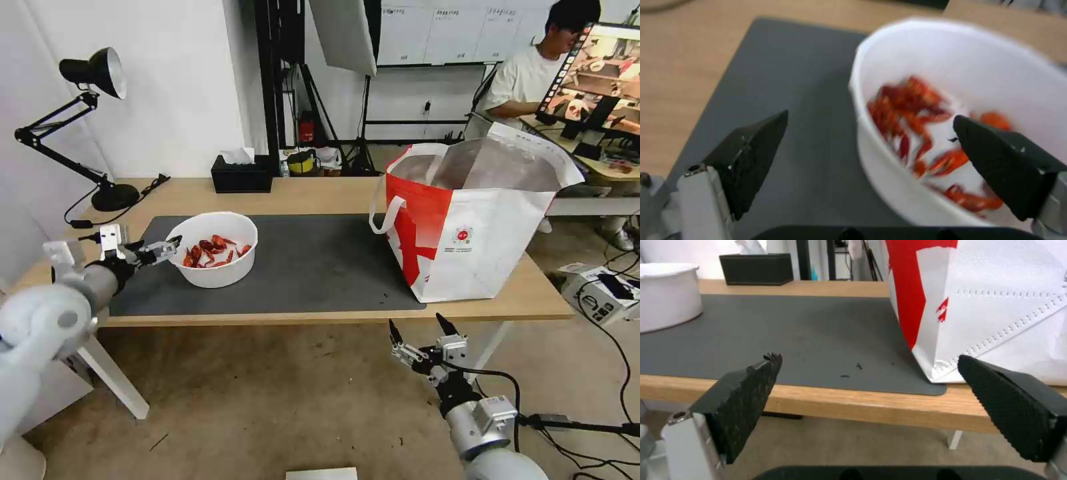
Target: Pick up the trash from the table and place it into the takeout bag.
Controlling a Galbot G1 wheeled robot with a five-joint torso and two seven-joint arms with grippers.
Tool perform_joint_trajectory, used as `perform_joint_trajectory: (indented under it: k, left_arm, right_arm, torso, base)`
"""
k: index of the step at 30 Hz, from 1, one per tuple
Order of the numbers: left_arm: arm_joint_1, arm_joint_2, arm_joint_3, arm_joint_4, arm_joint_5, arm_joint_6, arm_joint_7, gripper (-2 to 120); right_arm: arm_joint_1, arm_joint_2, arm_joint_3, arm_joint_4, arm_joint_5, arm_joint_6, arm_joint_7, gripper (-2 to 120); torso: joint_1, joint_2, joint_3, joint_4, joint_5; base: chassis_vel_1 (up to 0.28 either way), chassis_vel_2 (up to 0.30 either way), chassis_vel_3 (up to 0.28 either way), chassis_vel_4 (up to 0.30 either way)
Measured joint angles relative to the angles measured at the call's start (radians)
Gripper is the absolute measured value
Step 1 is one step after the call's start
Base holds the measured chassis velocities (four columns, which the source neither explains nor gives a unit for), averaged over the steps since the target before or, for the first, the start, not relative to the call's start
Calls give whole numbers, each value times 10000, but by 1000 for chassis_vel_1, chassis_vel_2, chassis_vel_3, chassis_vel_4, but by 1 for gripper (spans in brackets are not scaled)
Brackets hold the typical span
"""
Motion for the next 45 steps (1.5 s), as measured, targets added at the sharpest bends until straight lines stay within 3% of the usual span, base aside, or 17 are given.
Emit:
perform_joint_trajectory:
  k: [5, 8, 11, 18, 35, 38, 40, 45]
  left_arm:
    - [-448, 41, 238, 283, -612, 1226, -493, 100]
    - [-651, 18, 320, 457, -1036, 1368, -860, 100]
    - [-869, -75, 341, 759, -1716, 1389, -1147, 100]
    - [-1106, -249, 385, 1052, -2073, 1359, -1308, 100]
    - [-2139, -617, 1313, 1762, -2126, 1290, -1263, 99]
    - [-2289, -624, 1519, 1920, -2060, 1284, -1259, 87]
    - [-2298, -626, 1529, 1927, -2046, 1284, -1257, 85]
    - [-2457, -698, 1841, 2047, -1806, 1275, -1228, 62]
  right_arm:
    - [0, 0, 0, 2, 0, 0, 0, 100]
    - [0, 0, 0, 2, 1, 0, 0, 100]
    - [1, 0, 0, 2, 1, 0, 0, 100]
    - [0, 0, 0, 2, 1, 0, 0, 100]
    - [1, 0, 0, 2, 1, 0, 0, 100]
    - [1, 0, 0, 3, 2, 0, 0, 100]
    - [0, 0, 0, 3, 2, 0, 0, 100]
    - [1, 0, 0, 3, 2, -1, 0, 100]
  torso:
    - [-2, 0, 0, 1, 1]
    - [-3, 0, -1, 1, 3]
    - [-2, 0, -1, 0, 1]
    - [-2, 0, -1, 0, 1]
    - [-2, 1, -1, 0, 1]
    - [-2, 1, -1, 0, 1]
    - [-2, 1, -1, 0, 1]
    - [-2, 1, -1, 0, 1]
  base:
    - [0, 0, 0, 0]
    - [0, 0, 0, 0]
    - [0, 0, 0, 0]
    - [0, 0, 0, 0]
    - [0, 0, 0, 0]
    - [0, 0, 0, 0]
    - [0, 0, 0, 0]
    - [0, 0, 0, 0]
